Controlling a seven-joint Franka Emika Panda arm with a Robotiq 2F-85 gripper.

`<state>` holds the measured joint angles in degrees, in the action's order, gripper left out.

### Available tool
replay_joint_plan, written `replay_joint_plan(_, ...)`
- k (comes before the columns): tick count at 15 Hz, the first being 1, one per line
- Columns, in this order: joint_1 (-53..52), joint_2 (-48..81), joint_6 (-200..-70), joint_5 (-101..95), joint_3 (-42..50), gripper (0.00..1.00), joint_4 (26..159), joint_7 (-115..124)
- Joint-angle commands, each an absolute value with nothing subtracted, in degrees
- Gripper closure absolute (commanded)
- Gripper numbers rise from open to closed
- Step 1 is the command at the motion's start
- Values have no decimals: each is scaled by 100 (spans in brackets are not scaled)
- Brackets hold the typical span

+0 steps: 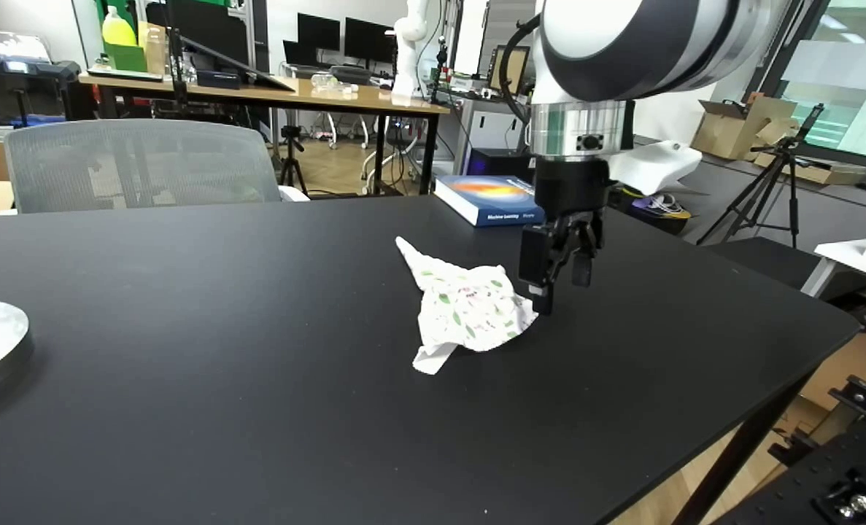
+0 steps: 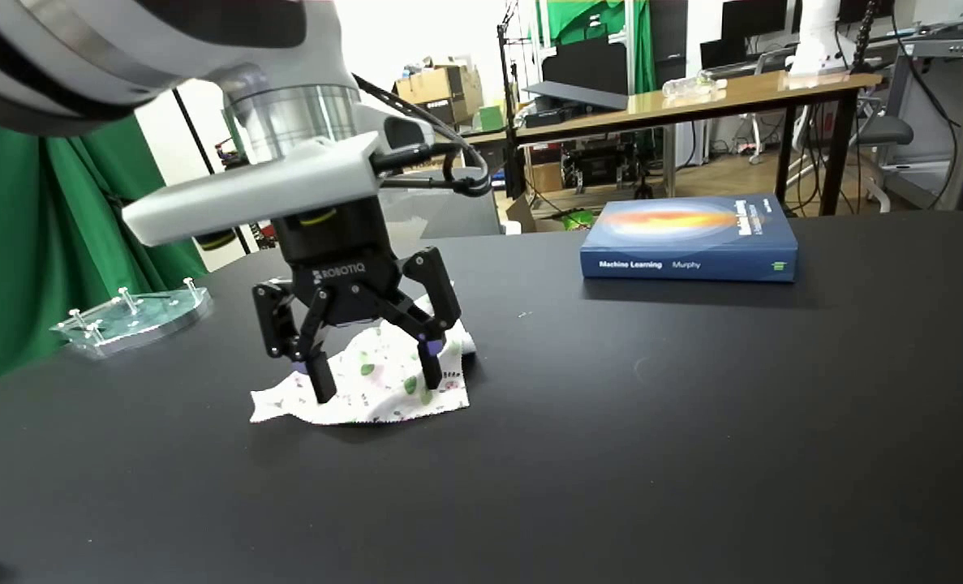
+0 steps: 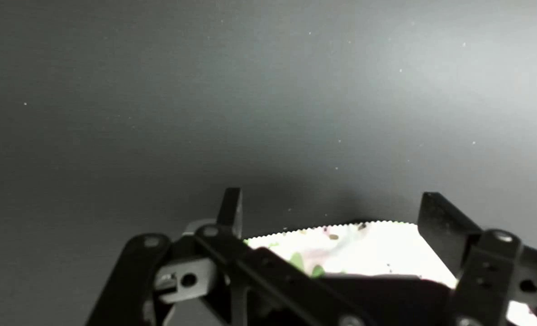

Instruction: Spread the cloth

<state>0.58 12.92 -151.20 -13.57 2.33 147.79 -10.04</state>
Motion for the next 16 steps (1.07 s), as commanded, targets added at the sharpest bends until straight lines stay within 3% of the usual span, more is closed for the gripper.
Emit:
replay_joint_plan(1,25,1874,-15108,-887,230,0,14249,-268)
replay_joint_plan(7,-122,2287,-15497,31,111,1,13799,464)
replay_joint_plan(8,-155,2306,-15568,85,137,25,13783,564)
replay_joint_plan(10,-176,2294,-15624,199,146,29,13794,674)
replay_joint_plan(16,-69,2138,-15661,584,89,72,14007,685)
